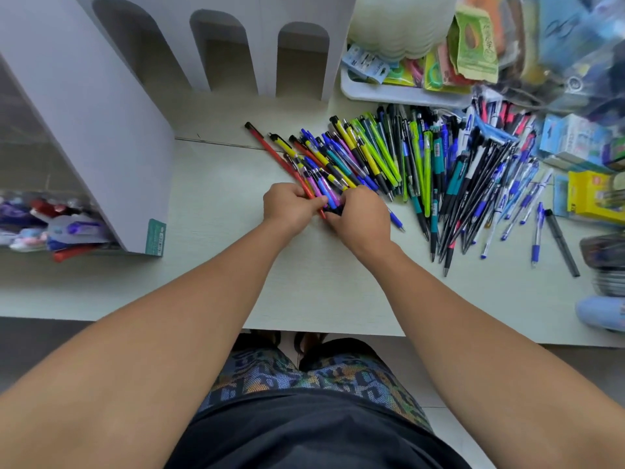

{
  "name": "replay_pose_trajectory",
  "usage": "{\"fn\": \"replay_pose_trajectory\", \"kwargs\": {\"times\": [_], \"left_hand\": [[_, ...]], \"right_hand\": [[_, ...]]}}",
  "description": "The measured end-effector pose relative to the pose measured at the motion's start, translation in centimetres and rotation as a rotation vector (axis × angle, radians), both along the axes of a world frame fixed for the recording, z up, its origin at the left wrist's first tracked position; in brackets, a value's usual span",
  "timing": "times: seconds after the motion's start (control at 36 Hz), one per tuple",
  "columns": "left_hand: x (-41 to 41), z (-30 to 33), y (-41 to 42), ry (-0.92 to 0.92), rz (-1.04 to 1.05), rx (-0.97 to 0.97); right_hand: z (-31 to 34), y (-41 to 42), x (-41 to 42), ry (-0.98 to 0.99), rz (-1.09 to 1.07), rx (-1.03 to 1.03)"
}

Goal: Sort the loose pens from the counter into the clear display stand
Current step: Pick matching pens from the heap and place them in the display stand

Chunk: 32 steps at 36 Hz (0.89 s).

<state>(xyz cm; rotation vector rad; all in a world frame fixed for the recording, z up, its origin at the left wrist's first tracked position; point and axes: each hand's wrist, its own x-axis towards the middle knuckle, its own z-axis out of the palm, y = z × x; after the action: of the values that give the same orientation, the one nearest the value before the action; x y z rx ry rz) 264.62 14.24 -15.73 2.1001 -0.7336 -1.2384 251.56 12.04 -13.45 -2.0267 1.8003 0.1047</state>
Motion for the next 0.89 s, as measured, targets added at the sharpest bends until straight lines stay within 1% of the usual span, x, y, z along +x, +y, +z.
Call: {"fn": "replay_pose_trajectory", "kwargs": {"times": [0.11, 0.17, 0.22, 0.28, 0.31, 0.36, 0.44, 0.5, 0.56, 0.58, 0.61, 0.67, 0.69, 0.75, 0.81, 0.83, 0.86, 0.89], "left_hand": [[-0.8, 0.3, -0.9, -0.062, -0.029, 0.042], [-0.7, 0.6, -1.3, -0.124, -0.073, 0.071], [-0.7, 0.8, -1.5, -0.179, -0.138, 0.086], [-0.7, 0.8, -1.7, -0.225, -0.190, 0.087], [-0.7, 0.8, -1.8, -0.243, -0.210, 0.088], [-0.4, 0.6, -2.0, -0.251, -0.228, 0.097], [0.6, 0.4, -2.2, -0.188, -0.240, 0.083], [1.1, 0.4, -2.0, -0.110, -0.258, 0.078], [1.6, 0.6, -1.7, 0.000, -0.259, 0.086], [1.8, 0.7, -1.5, 0.023, -0.269, 0.093], [2.1, 0.7, -1.4, 0.008, -0.294, 0.101], [2.5, 0.8, -0.9, -0.085, -0.334, 0.111], [2.7, 0.9, -0.6, -0.098, -0.333, 0.115], [3.1, 1.0, -0.1, -0.037, -0.317, 0.125], [3.4, 1.2, 0.4, 0.078, -0.310, 0.123], [3.6, 1.4, 0.6, 0.155, -0.300, 0.114], [3.8, 1.9, 0.7, 0.236, -0.290, 0.103], [4.0, 2.4, 0.9, 0.310, -0.282, 0.093]], "right_hand": [[-0.6, -0.8, -0.5, -0.204, -0.091, 0.071], [-0.8, -1.0, -1.2, -0.370, -0.150, 0.127], [-0.9, -0.9, -1.8, -0.503, -0.136, 0.224], [-0.8, -0.5, -1.9, -0.510, -0.028, 0.279], [-0.9, -0.2, -1.8, -0.496, 0.001, 0.267], [-1.2, 0.0, -1.4, -0.486, -0.058, 0.219], [-1.7, 0.0, -1.2, -0.443, -0.191, 0.113], [-1.7, -0.1, -1.3, -0.373, -0.179, 0.080], [-1.4, -0.3, -1.3, -0.276, -0.126, 0.067], [-1.2, -0.5, -1.3, -0.228, -0.101, 0.058], [-1.0, -0.7, -1.2, -0.178, -0.079, 0.044], [-0.8, -1.3, -1.1, -0.066, -0.033, 0.009], [-0.7, -1.5, -1.1, -0.044, -0.025, -0.003], [-0.7, -1.9, -1.3, -0.081, -0.025, -0.003], [-0.2, -2.0, -1.3, -0.173, -0.044, -0.036], [0.3, -2.0, -1.1, -0.258, -0.078, -0.057], [0.9, -2.0, -0.6, -0.382, -0.128, -0.045], [1.8, -1.9, 0.1, -0.527, -0.178, 0.006]]}}
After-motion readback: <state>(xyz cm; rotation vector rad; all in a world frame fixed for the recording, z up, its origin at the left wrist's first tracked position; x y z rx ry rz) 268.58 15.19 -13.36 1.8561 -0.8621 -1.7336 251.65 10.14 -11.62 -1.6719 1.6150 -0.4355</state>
